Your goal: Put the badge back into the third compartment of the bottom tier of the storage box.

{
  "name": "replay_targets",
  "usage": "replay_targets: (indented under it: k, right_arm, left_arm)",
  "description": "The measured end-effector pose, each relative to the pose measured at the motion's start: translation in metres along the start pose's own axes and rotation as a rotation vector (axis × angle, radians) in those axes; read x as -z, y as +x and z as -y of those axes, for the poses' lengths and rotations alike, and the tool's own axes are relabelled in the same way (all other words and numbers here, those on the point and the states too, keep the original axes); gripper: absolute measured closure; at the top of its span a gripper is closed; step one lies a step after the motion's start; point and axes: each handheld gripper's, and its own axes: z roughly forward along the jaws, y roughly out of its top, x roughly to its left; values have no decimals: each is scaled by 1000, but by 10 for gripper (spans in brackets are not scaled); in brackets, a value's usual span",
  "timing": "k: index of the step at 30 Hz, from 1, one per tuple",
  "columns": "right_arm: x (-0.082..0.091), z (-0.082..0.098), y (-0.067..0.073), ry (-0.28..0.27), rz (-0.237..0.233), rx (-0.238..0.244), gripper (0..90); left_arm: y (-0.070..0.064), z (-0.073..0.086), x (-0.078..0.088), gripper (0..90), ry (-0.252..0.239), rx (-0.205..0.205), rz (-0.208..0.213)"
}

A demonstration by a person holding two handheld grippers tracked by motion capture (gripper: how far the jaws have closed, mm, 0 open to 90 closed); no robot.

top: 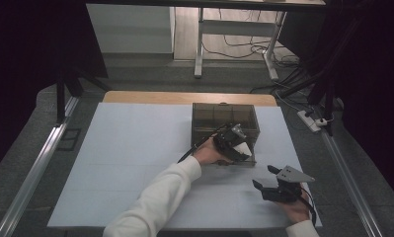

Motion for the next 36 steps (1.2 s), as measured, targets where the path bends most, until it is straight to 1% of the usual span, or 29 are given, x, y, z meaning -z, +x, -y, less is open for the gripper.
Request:
replay_targets:
  k: [2, 4, 7, 10, 11, 14, 19, 21, 27, 29, 31, 33, 35, 36]
  right_arm:
    - [1, 0, 0, -1, -3, -7, 202]
    - [1, 0, 0, -8, -6, -11, 203]
    - [1, 0, 0, -5, -6, -10, 203]
    - [1, 0, -1, -4, -6, -14, 203]
    - [1, 0, -1, -4, -6, -14, 203]
    - [1, 0, -1, -4, -7, -12, 204]
    - [1, 0, 0, -6, -6, -12, 204]
    - [1, 0, 0, -7, -6, -12, 204]
    - [1, 0, 0, -5, -6, -10, 204]
    - [1, 0, 0, -6, -5, -10, 204]
    - [1, 0, 0, -9, -6, -14, 204]
    - [1, 0, 0, -6, -4, -12, 204]
    - [1, 0, 0, -8, -6, -12, 204]
    - [1, 0, 0, -9, -6, -12, 204]
  left_arm:
    - [1, 0, -2, 329, 4, -5, 0]
    - [1, -1, -4, 329, -3, 0, 2]
    - [0, -2, -6, 328, 1, -25, -13]
    - [-3, -3, -8, 322, 17, -44, -30]
    - [-3, -3, -8, 320, 22, -44, -26]
    - [-4, -2, -7, 306, 15, -34, -9]
    - [-6, -3, -3, 296, 11, -40, 4]
    - [-7, -4, -1, 296, 2, -41, 9]
    - [-9, -2, 2, 308, -10, -35, 4]
    - [-11, 0, 2, 350, -16, -39, 3]
    - [-13, 2, 1, 431, -20, -44, 6]
    - [-15, 5, 0, 562, -23, -50, 16]
    - [-16, 6, -1, 756, -17, -60, 38]
    - [-17, 7, -2, 826, -13, -63, 45]
